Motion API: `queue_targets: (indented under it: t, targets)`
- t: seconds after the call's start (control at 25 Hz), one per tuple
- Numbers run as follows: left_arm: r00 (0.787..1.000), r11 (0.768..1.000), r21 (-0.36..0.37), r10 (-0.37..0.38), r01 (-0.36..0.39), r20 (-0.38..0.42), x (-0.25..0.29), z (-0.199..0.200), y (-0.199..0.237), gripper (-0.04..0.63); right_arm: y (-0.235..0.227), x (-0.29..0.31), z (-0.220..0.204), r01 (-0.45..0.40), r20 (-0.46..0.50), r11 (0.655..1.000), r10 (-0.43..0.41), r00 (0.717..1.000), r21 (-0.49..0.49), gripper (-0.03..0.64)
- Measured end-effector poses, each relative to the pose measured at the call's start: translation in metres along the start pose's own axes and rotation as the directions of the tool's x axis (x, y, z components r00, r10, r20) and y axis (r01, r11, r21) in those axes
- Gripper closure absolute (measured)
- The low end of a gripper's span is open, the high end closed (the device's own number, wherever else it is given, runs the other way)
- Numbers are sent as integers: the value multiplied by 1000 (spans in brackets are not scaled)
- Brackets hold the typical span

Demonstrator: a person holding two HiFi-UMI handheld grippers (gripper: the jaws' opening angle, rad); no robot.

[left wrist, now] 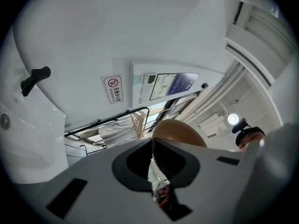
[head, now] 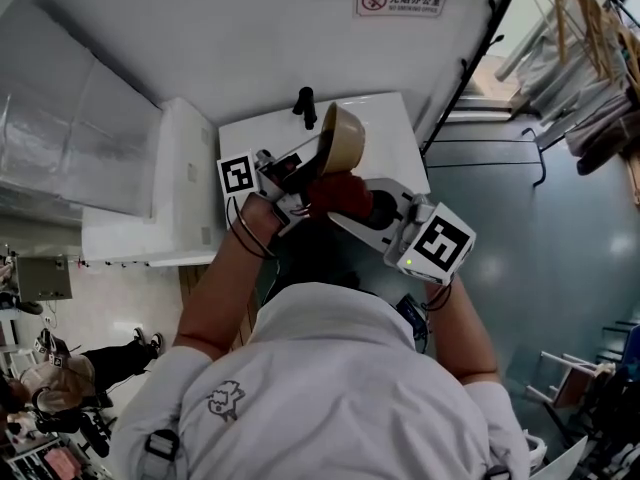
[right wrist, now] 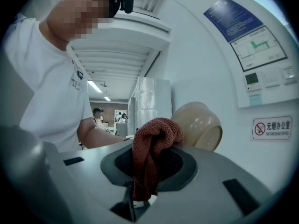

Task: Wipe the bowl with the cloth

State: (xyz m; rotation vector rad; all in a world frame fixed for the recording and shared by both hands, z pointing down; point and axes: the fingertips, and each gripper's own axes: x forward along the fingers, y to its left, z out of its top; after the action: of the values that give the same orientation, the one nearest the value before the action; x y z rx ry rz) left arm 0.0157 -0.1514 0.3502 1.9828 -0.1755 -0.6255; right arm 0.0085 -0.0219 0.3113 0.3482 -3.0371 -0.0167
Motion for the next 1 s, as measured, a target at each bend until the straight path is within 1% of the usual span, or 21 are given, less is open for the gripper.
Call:
queue_targets:
  t: [0.12,0.2,0.32,0.44,0.56,0.64,0.72,0.84,0.92,1.0]
  targets:
    - [1000,1000,-5,-6,6,-10,-5,-10,0,572,-2,-15,23,42,57,999,-41,998,-19,522]
    - [1000,1000,-9,-5,5,-23,-7,-17,2,572,-11,-23,31,75,68,997,-73,995,-25,522]
    - [999,999,-20,-26,25,-39,-6,-25,2,572,-24,-33,39,86,70,994,-82,994,-60,522]
    - [997,999,-15,-47,47,-55,-6,-28,-1,572,-40,-37,51,126,103,990,-120,987,-56,522]
    - [994,998,3,-66,66,-87,-5,-33,-7,572,-62,-42,60,193,135,981,-186,973,-37,522]
    - [989,996,15,-90,92,-113,-2,-40,-12,572,-76,-46,58,236,142,972,-231,963,-17,523]
    - [982,992,24,-120,125,-149,2,-48,-19,572,-88,-48,52,261,144,965,-261,954,20,523]
    - [971,985,37,-161,170,-178,5,-52,-27,572,-97,-48,39,264,141,961,-274,951,81,524]
    - [962,975,64,-196,211,-192,6,-53,-34,572,-102,-46,28,256,123,960,-269,955,118,523]
    - [952,966,69,-232,250,-201,11,-54,-43,572,-103,-43,17,250,111,957,-267,957,148,523]
